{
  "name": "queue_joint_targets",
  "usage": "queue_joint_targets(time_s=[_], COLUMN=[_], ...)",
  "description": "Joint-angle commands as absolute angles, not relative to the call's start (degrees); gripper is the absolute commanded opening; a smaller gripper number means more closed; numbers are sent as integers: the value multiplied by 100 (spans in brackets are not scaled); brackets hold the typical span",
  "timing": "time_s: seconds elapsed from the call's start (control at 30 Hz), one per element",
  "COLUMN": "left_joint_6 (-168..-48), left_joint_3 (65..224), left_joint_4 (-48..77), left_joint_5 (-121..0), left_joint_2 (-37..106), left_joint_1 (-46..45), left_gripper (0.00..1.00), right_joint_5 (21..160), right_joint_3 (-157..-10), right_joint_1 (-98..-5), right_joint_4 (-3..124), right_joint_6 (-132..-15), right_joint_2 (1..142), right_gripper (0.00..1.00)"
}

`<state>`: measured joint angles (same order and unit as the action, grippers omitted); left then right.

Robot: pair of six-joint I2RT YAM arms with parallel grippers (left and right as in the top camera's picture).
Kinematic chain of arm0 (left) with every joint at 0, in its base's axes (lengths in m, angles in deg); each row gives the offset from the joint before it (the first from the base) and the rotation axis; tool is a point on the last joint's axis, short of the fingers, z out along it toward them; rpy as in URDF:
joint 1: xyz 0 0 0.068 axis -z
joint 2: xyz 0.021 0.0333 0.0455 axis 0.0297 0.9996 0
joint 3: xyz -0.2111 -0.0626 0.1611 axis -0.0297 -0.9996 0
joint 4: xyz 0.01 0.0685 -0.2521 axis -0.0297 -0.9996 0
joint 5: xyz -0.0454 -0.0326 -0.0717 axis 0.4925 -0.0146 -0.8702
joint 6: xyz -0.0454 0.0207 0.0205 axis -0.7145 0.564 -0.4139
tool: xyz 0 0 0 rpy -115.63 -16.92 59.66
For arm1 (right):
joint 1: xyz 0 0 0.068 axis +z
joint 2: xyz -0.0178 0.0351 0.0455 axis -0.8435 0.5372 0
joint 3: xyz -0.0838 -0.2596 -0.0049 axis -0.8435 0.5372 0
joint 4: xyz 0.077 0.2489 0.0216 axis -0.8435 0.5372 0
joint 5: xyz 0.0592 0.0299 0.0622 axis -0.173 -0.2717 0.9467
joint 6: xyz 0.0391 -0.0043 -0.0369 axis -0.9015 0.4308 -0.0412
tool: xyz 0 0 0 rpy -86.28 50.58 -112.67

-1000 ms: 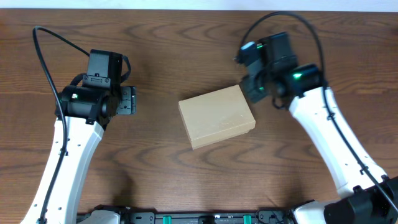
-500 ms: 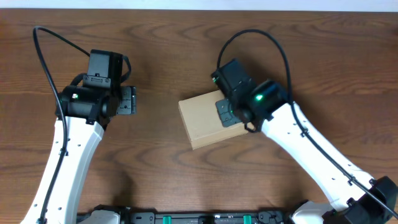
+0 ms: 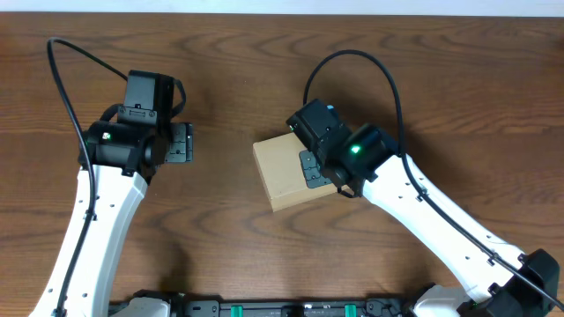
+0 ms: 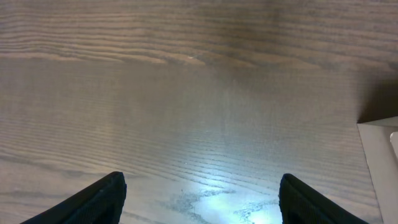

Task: Pack container

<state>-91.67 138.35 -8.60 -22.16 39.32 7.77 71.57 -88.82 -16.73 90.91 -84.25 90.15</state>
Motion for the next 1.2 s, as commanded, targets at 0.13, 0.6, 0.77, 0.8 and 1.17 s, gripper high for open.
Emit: queue_joint_targets(time_s=[0.13,0.6,0.77,0.8,1.17], left_joint_6=[-9277,-9277,-9277,-9277,-9275], left_joint_3=[13870,13870,13870,13870,13870], left_joint_4=[-1015,-1125,-1125,-1125,-1125], left_joint_5=[-2238,-2242,-2240,-2242,-2642], left_joint_2=[3847,3847,3847,3847,3845], left_joint_1=[753,753,753,753,753], left_gripper=[79,79,79,79,79], right_joint_5=[7047,7111,7198,7196,7146], right_joint_3=[-8401,-7135,-6733,-6718,-7439], right_joint_1=[-1627,-1627,-1634,-1632,-1842], right_joint_4=[8852,7696,7443,7434,6905], right_joint_6=[-8679,-8758,-8821,-8819,-7813], right_joint_2=[8910,8915,8917,8917,8902], right_gripper=[2,2,2,2,36])
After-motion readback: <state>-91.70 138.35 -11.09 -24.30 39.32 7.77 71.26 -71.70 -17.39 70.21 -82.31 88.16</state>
